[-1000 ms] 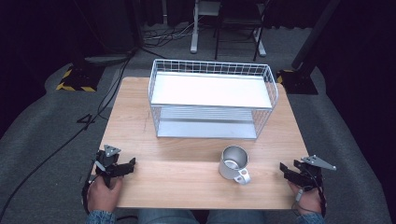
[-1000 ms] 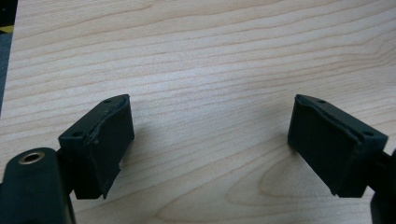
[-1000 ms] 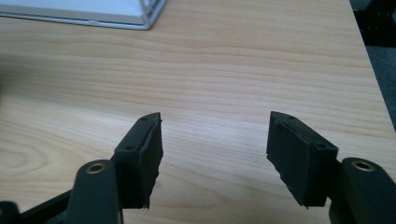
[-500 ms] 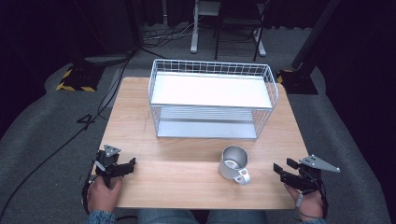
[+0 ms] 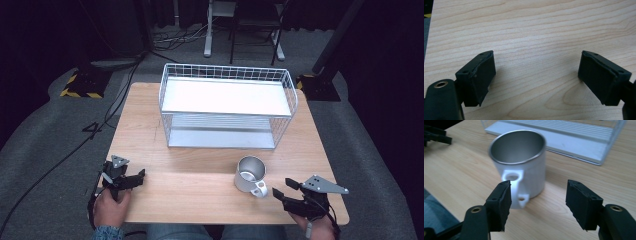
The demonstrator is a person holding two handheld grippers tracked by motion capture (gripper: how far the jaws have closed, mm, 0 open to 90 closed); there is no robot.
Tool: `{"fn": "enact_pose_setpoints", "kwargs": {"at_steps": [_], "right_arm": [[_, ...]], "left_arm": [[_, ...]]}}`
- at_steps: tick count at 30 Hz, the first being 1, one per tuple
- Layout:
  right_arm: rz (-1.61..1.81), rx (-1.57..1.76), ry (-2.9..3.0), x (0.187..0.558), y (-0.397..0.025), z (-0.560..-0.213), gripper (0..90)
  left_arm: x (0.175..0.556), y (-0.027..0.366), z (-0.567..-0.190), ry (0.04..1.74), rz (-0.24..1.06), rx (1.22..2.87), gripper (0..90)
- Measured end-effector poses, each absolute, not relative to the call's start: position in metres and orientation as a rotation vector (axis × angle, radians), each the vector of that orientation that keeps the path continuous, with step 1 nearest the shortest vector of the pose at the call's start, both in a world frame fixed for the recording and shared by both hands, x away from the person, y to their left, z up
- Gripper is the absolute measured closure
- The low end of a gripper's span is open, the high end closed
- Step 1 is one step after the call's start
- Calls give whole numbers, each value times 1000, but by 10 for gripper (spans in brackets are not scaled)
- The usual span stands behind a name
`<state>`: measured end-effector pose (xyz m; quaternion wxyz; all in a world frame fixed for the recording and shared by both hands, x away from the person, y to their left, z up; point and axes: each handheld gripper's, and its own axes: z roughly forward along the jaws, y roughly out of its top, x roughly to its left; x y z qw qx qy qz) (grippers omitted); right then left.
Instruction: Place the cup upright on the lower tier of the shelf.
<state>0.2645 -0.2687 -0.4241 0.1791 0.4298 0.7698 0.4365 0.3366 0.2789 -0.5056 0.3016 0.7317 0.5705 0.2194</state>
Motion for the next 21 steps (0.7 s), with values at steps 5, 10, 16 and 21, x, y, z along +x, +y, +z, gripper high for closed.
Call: {"fn": "enact_pose_setpoints", "kwargs": {"at_steps": [5, 10, 16, 21], "right_arm": [[1255, 1176, 2229, 260, -252, -426, 371], [1265, 1165, 2268, 260, -244, -430, 369], [1245, 1171, 2297, 266, -236, -438, 374], [1203, 1203, 2305, 271, -232, -443, 483]], "left_arm": [[337, 279, -506, 1513, 582, 1940, 148], [337, 279, -506, 1513, 582, 1940, 148], [337, 279, -506, 1513, 582, 1940, 148], [337, 279, -506, 1513, 582, 1940, 148]]}}
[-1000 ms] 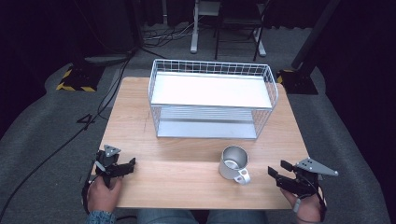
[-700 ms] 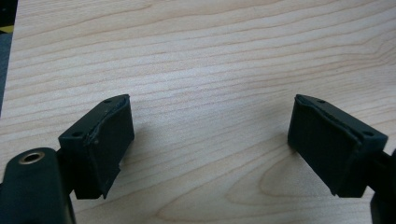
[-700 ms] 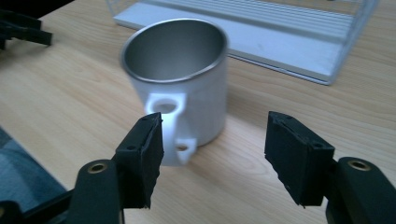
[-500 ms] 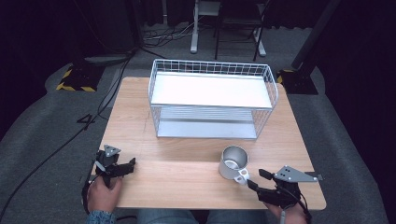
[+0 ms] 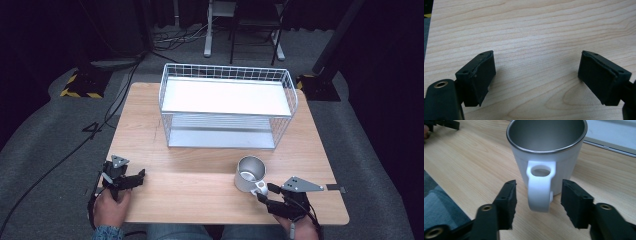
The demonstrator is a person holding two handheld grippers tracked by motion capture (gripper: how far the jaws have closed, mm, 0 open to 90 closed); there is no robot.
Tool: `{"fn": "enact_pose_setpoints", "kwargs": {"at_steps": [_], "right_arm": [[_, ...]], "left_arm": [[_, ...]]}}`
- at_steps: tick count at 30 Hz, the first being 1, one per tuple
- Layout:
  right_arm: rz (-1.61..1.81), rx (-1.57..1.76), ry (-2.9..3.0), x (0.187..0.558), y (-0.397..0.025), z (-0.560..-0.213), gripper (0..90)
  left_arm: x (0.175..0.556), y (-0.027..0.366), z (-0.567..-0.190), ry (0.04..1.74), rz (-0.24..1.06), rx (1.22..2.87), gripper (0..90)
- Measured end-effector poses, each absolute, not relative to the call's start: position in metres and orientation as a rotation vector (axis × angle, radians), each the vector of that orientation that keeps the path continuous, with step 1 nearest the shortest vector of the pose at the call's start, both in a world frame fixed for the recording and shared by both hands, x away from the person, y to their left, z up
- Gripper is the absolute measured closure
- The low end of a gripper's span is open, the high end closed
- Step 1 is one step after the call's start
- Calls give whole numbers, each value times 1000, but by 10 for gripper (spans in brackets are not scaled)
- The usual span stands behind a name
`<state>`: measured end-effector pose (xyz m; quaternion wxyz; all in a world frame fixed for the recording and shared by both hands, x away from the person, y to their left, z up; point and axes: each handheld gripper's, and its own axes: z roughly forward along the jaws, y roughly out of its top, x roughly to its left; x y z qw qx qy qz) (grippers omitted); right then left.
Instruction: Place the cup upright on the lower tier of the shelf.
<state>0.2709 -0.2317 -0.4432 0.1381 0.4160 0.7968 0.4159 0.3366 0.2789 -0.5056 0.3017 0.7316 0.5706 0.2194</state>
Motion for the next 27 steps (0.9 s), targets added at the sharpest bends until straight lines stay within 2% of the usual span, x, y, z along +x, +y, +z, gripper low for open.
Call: {"fn": "enact_pose_setpoints", "kwargs": {"at_steps": [5, 13, 27], "right_arm": [[1162, 1207, 2306, 275, -228, -444, 609], [1133, 1199, 2345, 280, -222, -447, 701], [1148, 1155, 2322, 277, -219, -444, 715]], "left_arm": [[337, 279, -506, 1513, 582, 1940, 148], [337, 279, -506, 1513, 582, 1940, 148], [337, 279, -506, 1513, 582, 1940, 148]]}}
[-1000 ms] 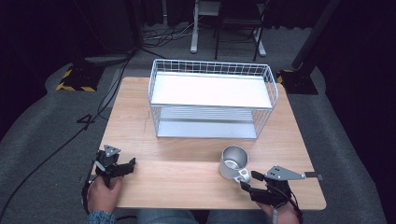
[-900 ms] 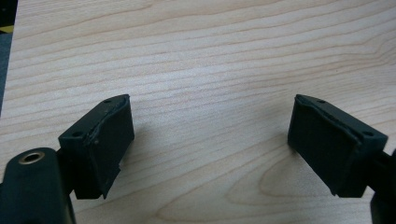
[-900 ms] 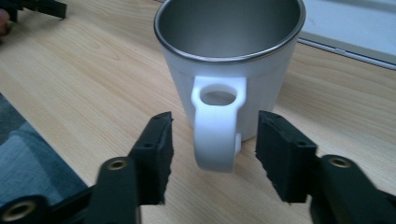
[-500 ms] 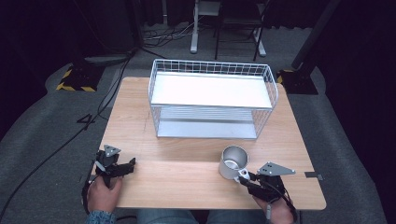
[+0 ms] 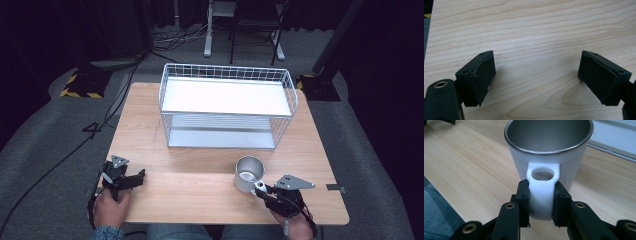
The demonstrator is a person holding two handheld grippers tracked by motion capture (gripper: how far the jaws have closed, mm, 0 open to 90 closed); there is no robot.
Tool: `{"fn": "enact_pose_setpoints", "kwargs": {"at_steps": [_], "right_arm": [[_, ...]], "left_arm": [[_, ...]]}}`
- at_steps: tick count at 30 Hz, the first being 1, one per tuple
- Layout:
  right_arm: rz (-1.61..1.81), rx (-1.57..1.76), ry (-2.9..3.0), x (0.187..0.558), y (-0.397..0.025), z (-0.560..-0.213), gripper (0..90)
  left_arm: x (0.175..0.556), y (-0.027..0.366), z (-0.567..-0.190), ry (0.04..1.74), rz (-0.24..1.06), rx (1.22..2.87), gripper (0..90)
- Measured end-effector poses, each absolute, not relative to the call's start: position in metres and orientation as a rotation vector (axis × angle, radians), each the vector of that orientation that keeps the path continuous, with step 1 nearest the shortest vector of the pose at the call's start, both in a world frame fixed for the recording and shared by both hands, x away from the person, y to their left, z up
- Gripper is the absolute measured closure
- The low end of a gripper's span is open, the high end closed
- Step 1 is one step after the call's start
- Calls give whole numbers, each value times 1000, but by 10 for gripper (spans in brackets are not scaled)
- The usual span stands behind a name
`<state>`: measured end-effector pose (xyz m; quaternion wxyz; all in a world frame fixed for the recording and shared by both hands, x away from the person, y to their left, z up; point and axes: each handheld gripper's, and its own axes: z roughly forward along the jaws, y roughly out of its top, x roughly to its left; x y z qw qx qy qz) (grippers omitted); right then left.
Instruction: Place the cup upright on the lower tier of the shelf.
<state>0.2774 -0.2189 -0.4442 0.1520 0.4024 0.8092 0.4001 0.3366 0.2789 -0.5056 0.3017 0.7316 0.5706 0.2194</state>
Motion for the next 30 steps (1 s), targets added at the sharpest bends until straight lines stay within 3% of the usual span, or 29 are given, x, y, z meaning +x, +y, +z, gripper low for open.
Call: {"fn": "enact_pose_setpoints", "kwargs": {"at_steps": [19, 30], "right_arm": [[1264, 1147, 2256, 283, -220, -427, 718], [1332, 1200, 2160, 309, -221, -408, 718]], "left_arm": [[337, 279, -506, 1513, 582, 1941, 148], [336, 279, -506, 1513, 581, 1939, 148]]}}
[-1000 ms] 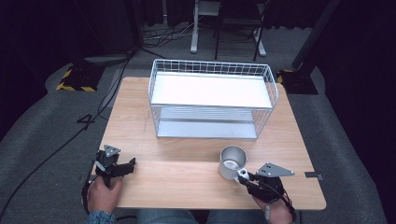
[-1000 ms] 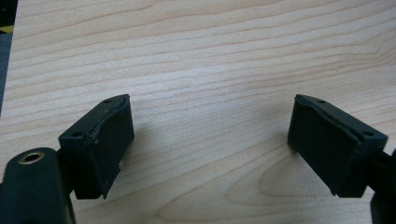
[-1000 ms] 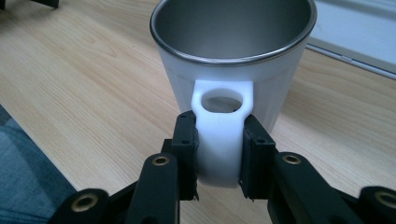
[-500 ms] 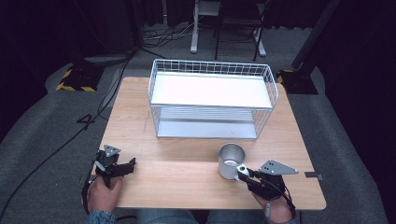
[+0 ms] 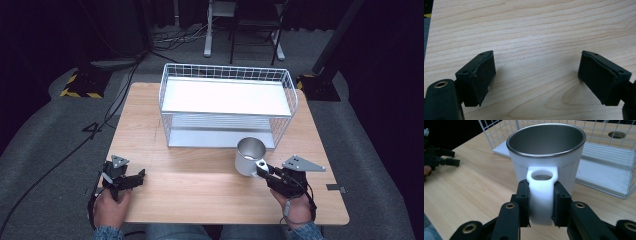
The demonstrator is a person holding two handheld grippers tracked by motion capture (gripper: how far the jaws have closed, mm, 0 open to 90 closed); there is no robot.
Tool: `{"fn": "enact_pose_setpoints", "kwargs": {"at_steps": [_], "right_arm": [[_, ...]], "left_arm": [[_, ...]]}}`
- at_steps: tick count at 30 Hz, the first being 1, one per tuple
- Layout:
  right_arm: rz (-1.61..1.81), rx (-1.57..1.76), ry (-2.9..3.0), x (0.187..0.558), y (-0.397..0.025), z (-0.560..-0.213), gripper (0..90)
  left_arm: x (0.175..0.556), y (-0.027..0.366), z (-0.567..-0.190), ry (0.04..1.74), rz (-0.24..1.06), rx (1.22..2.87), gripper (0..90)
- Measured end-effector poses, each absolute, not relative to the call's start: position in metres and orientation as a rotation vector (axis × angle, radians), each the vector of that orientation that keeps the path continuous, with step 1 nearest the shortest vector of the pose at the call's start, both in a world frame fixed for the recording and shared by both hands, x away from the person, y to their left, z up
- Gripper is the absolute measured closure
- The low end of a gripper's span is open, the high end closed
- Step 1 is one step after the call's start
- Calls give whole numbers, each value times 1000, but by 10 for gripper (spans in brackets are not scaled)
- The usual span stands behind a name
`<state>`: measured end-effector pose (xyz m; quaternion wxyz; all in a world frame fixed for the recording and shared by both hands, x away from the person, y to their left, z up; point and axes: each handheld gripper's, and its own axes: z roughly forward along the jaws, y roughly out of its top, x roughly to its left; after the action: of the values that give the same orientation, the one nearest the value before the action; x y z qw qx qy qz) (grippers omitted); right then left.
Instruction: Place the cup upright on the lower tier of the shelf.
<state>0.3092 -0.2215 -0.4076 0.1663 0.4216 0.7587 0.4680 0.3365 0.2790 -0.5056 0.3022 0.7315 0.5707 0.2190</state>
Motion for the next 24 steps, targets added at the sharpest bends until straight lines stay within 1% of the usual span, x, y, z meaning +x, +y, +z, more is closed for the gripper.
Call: {"fn": "enact_pose_setpoints", "kwargs": {"at_steps": [11, 13, 24], "right_arm": [[1346, 1262, 2071, 346, -225, -399, 718], [1347, 1282, 2032, 359, -227, -398, 718], [1314, 1316, 1946, 393, -226, -400, 717]], "left_arm": [[334, 279, -506, 1498, 578, 1946, 146], [334, 279, -506, 1498, 578, 1947, 146], [334, 279, -506, 1498, 579, 1947, 146]]}}
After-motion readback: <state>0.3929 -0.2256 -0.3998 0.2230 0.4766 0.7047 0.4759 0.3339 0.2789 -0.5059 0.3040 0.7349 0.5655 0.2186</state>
